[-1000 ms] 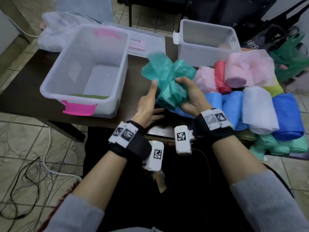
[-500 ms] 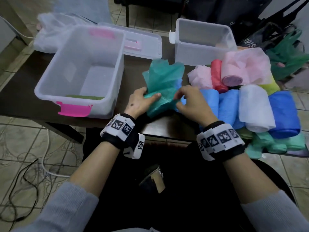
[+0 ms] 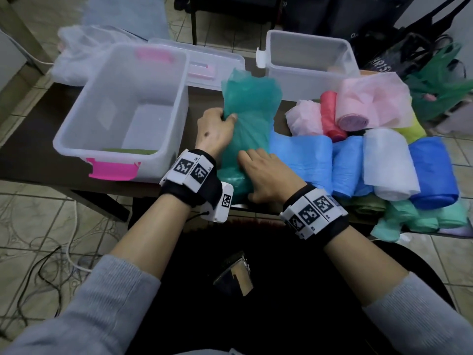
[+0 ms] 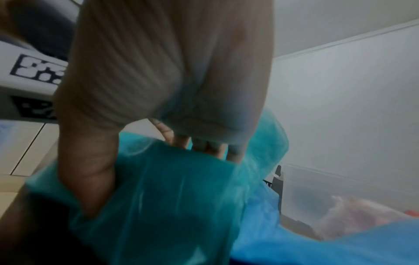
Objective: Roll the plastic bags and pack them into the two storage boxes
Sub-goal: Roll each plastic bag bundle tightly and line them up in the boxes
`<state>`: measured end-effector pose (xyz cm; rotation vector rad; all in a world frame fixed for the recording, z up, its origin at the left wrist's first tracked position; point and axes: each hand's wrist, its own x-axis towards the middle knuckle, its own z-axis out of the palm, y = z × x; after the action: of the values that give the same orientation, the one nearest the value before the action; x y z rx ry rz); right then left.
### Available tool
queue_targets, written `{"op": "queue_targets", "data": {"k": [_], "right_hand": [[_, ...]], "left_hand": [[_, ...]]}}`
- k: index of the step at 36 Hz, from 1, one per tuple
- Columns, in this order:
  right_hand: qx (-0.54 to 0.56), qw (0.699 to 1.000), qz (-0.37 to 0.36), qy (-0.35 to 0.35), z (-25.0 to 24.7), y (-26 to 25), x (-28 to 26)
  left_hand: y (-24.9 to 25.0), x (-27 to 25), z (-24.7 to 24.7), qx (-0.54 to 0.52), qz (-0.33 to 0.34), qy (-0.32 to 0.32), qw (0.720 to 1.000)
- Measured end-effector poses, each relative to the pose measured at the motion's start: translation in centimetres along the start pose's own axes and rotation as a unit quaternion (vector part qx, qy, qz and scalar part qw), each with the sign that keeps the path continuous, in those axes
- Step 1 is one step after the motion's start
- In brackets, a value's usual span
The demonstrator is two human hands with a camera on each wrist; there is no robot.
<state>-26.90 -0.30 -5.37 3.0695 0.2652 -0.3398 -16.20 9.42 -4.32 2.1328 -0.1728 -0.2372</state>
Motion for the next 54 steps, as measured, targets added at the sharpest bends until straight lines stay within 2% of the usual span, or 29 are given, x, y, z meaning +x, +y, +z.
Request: {"op": "queue_targets", "data": {"k": [4, 8, 13, 17, 20, 22, 25, 26, 27, 29, 31, 34, 39, 42, 47, 54], "right_hand": [[0.001, 1.000, -0.006, -0.031, 0.5, 0.1, -0.6], [0.034, 0.999, -0.024, -0.032, 0.4, 0.1, -1.0], [0.020, 0.998, -0.040, -0.036, 0.1, 0.1, -1.1], [0.050, 0.997, -0.031, -0.053, 0.4, 0.1, -1.0], [0.063, 0.995, -0.024, -0.069, 0.4, 0.1, -1.0], [0.067, 0.995, -0.023, -0.071, 0.4, 0.0, -1.0], [0.067, 0.995, -0.022, -0.070, 0.4, -0.2, -0.8], [0.067, 0.995, -0.022, -0.069, 0.4, -0.2, -0.8], [0.065, 0.995, -0.023, -0.069, 0.4, -0.2, -0.8], [0.062, 0.996, -0.023, -0.067, 0.4, -0.2, -0.8], [0.061, 0.996, -0.023, -0.062, 0.5, -0.1, -1.0], [0.047, 0.997, -0.021, -0.058, 0.8, -0.2, -1.2], [0.067, 0.995, -0.013, -0.070, 0.7, -0.2, -0.9], [0.107, 0.990, -0.010, -0.088, 0.1, -0.2, -0.7], [0.136, 0.987, -0.016, -0.084, -0.9, -0.2, -0.6], [0.187, 0.980, 0.004, -0.068, 0.8, -0.9, -0.6]], "left_hand": [[0.9, 0.6, -0.2, -0.052, -0.019, 0.011, 0.998], [2.1, 1.4, -0.6, -0.103, -0.027, 0.030, 0.994], [3.6, 2.3, -1.1, -0.181, -0.054, 0.022, 0.982], [4.4, 2.8, -1.6, -0.199, -0.074, 0.022, 0.977], [4.5, 3.1, -1.5, -0.178, -0.093, 0.038, 0.979], [4.6, 3.2, -1.2, -0.111, -0.107, 0.064, 0.986], [4.8, 2.6, -0.7, 0.056, -0.041, 0.102, 0.992], [4.7, 2.1, -0.4, 0.089, 0.001, 0.091, 0.992], [4.4, 1.9, 0.0, 0.116, 0.041, 0.053, 0.991], [3.6, 1.4, 0.9, 0.174, 0.089, -0.087, 0.977], [2.7, 1.1, 1.5, 0.260, 0.087, -0.229, 0.934], [1.4, 1.2, 2.3, 0.339, 0.078, -0.328, 0.878], [-0.6, 1.6, 2.9, 0.404, 0.094, -0.369, 0.832], [-0.9, 1.7, 2.8, 0.418, 0.098, -0.381, 0.819], [-0.5, 1.9, 2.3, 0.419, 0.095, -0.395, 0.812], [-0.7, 1.6, 1.9, 0.411, 0.112, -0.387, 0.818]]}}
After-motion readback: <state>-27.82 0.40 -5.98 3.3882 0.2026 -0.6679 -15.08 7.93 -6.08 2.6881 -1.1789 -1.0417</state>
